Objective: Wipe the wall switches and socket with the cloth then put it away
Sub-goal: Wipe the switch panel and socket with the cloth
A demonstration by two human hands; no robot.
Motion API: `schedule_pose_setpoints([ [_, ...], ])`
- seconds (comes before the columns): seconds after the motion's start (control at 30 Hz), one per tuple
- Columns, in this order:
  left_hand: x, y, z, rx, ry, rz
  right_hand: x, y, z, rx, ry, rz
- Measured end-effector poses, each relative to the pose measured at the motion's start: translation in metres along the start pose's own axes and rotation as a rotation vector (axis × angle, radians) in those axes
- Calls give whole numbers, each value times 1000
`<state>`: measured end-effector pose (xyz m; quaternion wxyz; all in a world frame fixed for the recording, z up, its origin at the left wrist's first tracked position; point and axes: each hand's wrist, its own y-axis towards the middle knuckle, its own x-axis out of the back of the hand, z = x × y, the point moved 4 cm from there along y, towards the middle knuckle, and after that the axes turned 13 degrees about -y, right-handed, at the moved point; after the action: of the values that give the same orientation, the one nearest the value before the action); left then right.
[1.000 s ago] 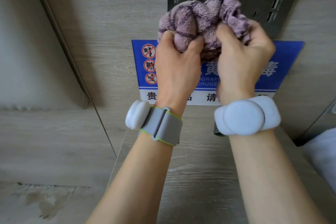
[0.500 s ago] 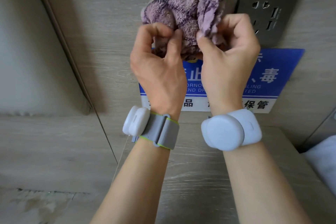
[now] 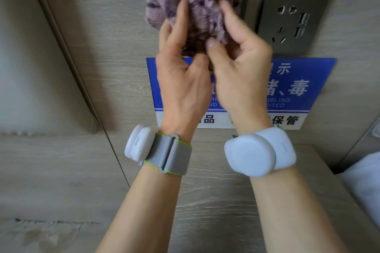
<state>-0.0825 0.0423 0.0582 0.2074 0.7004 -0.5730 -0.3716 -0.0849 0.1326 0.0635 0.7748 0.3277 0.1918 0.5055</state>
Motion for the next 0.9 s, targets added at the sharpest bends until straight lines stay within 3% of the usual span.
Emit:
schedule_pose_setpoints([
  [0.13,-20,-8,-2,27,-11,212,20,7,-7,-3,3,-149],
  [0.33,-1,1,-2,-16,-14,93,-5,4,-1,4,37,71],
  [0.5,-22,-9,-6,-4,4,242,17,9,-10,-5,59,-119],
  [0.7,0,-2,-4,-28,22,84,-5,6,-1,10,40,84],
  [0.9,-22,-11,-3,10,28,241,18,7,-8,-15,45,-87],
])
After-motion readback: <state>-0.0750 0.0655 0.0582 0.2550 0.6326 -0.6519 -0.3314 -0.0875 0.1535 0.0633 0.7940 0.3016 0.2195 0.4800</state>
